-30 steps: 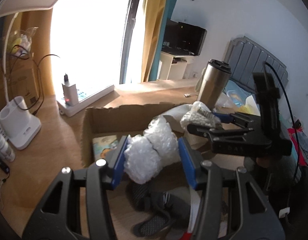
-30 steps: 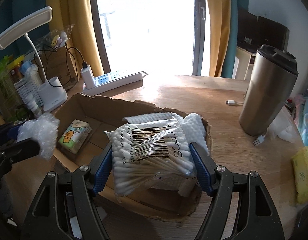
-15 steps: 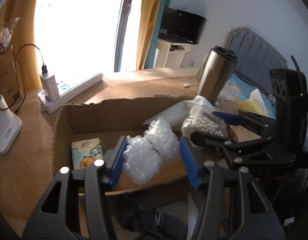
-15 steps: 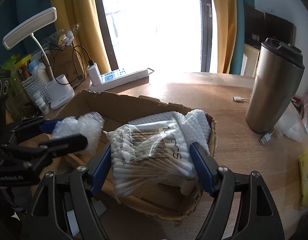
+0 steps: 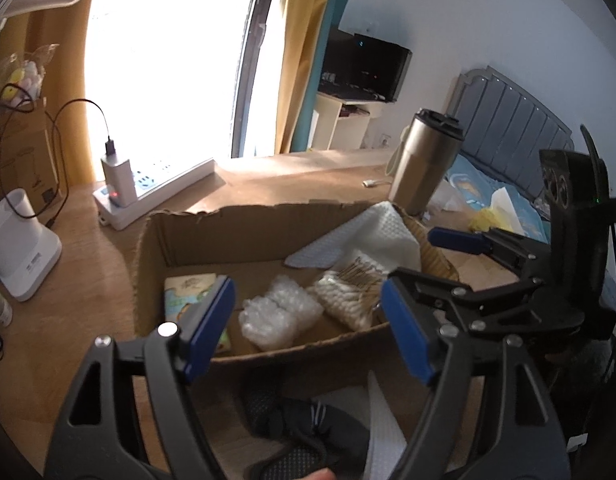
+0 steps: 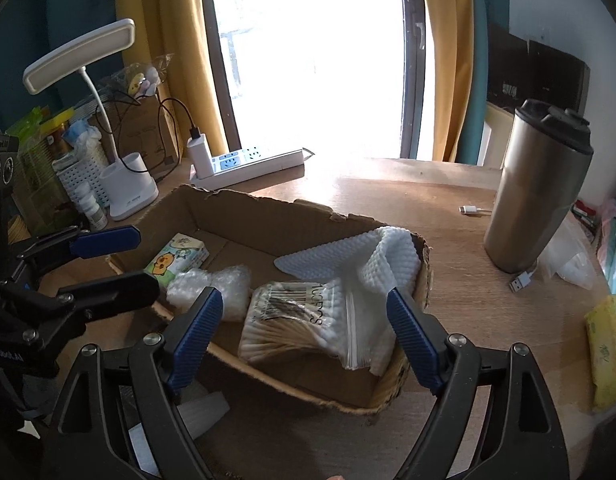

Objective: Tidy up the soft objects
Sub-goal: 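Release the bubble-wrap bag into the box with the left tool while the right tool releases the swab bag, then move both open tools back from the box toward the keychains on the desk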

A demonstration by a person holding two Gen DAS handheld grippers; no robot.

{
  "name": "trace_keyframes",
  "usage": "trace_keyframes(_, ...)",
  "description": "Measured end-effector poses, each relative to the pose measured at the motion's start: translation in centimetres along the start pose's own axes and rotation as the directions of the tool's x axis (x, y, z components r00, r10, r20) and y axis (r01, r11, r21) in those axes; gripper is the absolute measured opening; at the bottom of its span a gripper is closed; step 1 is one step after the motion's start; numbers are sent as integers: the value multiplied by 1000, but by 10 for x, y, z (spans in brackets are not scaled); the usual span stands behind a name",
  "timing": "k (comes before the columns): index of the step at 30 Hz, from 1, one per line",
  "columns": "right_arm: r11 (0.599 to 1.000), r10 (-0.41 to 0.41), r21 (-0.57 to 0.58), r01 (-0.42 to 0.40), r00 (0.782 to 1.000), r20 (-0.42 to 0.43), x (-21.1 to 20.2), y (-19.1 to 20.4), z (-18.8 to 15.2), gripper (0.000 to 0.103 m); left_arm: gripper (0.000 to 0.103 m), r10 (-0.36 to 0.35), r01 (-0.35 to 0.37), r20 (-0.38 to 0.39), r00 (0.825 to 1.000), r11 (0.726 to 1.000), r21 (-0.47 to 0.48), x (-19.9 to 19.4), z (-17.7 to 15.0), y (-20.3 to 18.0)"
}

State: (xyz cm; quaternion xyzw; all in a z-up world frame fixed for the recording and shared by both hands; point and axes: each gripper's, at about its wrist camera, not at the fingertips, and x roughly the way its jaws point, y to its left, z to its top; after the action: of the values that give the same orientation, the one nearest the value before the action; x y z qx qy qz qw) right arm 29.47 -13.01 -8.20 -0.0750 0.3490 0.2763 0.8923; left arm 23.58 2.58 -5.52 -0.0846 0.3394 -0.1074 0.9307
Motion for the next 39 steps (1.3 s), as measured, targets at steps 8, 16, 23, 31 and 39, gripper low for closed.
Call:
trace_keyframes(8, 1000, -14, -5, 14, 1000, 27, -21, 13, -5, 87, 77, 6, -6, 42, 999, 1000, -7, -25, -6, -1)
trace_keyframes(16, 1000, -24, -20, 25, 999, 46, -40, 26, -10, 87, 77, 29, -27, 69, 997, 999, -26, -44, -15, 1)
trace_keyframes(23, 999, -26, -27, 28, 998, 57, -53, 32, -17, 87, 77, 50, -47, 73, 996, 998, -40, -54, -23, 2)
trace_keyframes(31, 999, -30, -26, 32, 998, 53, -61, 36, -29, 87, 77, 61, -58, 63, 996, 997, -53, -60, -38, 0)
trace_keyframes(39, 999, -30, -20, 30, 999, 41, -68, 39, -45, 87, 77, 68, -65, 48, 996, 996, -62, -63, -51, -4)
